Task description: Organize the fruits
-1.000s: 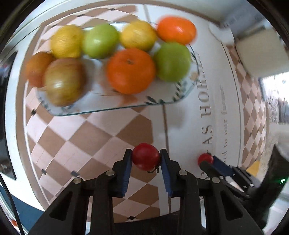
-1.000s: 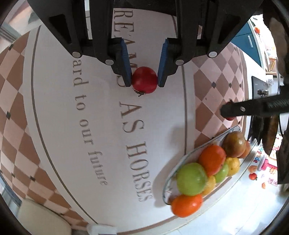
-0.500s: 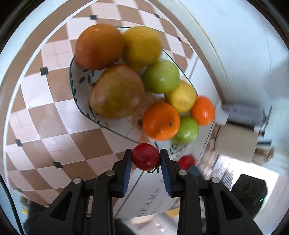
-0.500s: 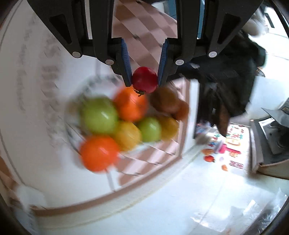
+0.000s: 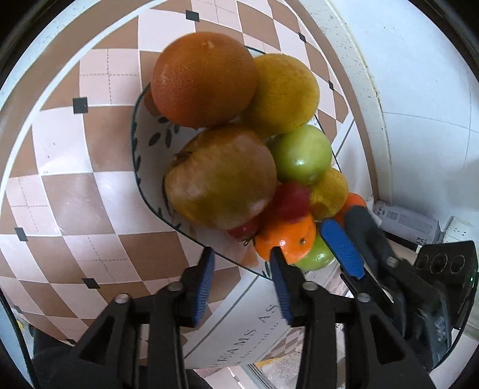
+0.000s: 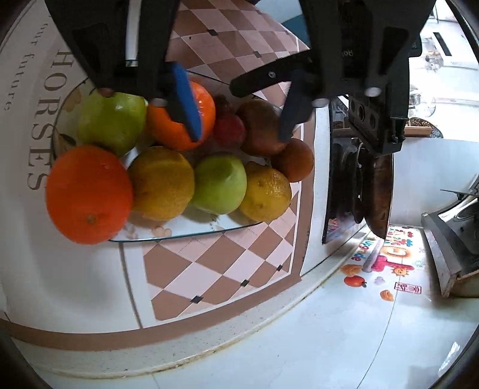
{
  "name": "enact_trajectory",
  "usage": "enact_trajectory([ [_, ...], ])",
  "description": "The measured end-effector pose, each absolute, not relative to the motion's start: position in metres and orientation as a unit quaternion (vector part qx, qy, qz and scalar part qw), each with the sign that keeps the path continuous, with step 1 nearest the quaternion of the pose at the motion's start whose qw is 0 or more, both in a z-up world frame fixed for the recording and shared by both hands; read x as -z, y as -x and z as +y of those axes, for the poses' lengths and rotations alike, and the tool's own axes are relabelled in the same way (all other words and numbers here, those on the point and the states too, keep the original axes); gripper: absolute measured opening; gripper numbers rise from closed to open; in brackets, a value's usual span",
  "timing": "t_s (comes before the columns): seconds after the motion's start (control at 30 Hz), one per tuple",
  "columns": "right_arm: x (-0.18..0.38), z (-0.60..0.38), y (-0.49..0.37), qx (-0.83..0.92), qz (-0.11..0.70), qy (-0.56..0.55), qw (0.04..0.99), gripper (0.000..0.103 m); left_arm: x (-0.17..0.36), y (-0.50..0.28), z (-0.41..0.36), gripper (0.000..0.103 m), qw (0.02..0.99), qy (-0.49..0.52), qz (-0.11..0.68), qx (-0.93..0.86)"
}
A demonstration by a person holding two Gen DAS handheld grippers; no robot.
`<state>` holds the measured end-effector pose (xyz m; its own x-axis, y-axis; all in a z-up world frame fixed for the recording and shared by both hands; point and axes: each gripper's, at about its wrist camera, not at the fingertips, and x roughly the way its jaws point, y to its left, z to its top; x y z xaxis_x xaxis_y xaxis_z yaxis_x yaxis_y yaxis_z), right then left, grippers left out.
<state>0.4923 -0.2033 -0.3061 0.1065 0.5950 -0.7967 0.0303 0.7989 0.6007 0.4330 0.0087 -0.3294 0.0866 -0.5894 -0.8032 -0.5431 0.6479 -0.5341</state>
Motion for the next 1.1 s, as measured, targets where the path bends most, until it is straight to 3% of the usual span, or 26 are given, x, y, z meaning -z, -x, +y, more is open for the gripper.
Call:
enact_trajectory([
  [0.1, 0.3, -0.214, -0.488, -0.194, 0.638, -0.241, 0.705, 0.063, 0.323, -0.433, 0.008, 0.044, 0.615, 0.405, 0.677, 0.02],
  [0.2, 0.291, -0.224, -0.481, -0.179, 0.635, -0.22, 0.718, 0.078, 0.312, -0.431, 0.01, 0.066, 0.635, 0.367, 0.68, 0.019],
  [0.3, 0.278, -0.23, -0.468, -0.152, 0.629, -0.168, 0.744, 0.084, 0.295, -0.425, 0.008, 0.072, 0.675, 0.284, 0.681, 0.011],
  [0.33, 0.274, -0.23, -0.463, -0.139, 0.626, -0.144, 0.753, 0.087, 0.289, -0.422, 0.007, 0.077, 0.69, 0.242, 0.682, 0.004],
  [0.37, 0.27, -0.229, -0.458, -0.126, 0.625, -0.117, 0.762, 0.09, 0.285, -0.419, 0.006, 0.092, 0.698, 0.218, 0.682, -0.001],
  [0.4, 0.267, -0.228, -0.452, -0.116, 0.623, -0.095, 0.768, 0.092, 0.28, -0.416, 0.004, 0.097, 0.712, 0.178, 0.68, -0.01],
  [0.63, 0.247, -0.224, -0.408, -0.053, 0.604, -0.002, 0.795, 0.095, 0.254, -0.398, 0.006, 0.097, 0.753, 0.074, 0.652, -0.039],
  [1.1, 0.166, -0.21, -0.306, -0.002, 0.537, -0.041, 0.843, 0.095, 0.169, -0.343, 0.0, 0.097, 0.832, 0.002, 0.554, -0.009],
])
